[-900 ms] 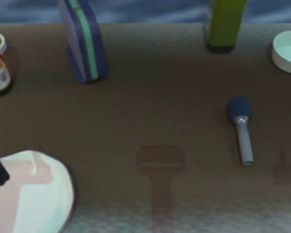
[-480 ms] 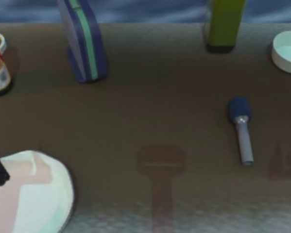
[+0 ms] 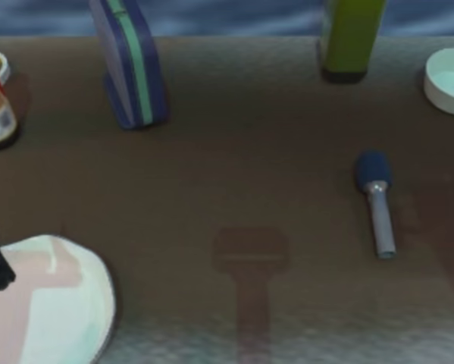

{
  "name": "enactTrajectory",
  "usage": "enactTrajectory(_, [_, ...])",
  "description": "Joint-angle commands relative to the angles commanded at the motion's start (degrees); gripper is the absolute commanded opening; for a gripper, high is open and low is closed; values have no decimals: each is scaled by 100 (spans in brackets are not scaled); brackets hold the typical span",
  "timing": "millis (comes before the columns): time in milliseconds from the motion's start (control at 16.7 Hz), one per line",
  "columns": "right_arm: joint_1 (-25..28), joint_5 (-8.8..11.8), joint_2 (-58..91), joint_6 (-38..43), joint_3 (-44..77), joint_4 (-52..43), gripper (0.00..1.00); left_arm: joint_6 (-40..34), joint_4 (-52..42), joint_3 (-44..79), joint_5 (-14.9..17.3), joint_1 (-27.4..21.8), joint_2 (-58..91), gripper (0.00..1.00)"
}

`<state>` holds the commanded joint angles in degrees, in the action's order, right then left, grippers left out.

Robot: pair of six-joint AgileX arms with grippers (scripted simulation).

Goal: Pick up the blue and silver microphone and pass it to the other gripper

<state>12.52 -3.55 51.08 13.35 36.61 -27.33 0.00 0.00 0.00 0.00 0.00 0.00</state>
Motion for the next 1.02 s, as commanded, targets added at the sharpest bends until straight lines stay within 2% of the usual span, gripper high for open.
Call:
enactTrajectory(300, [650, -182, 2864, 682, 1844, -1461, 100, 0, 0, 0, 0, 0, 0, 100])
enactTrajectory(540, [1067, -288, 4495, 1128, 3068, -2345, 100, 0, 0, 0, 0, 0, 0, 100])
enactTrajectory(780, [1315, -353, 5486, 1398, 3844, -2831, 100, 0, 0, 0, 0, 0, 0, 100])
enactTrajectory(1020, [1363, -364, 5652, 1449, 3995, -2917, 100, 0, 0, 0, 0, 0, 0, 100])
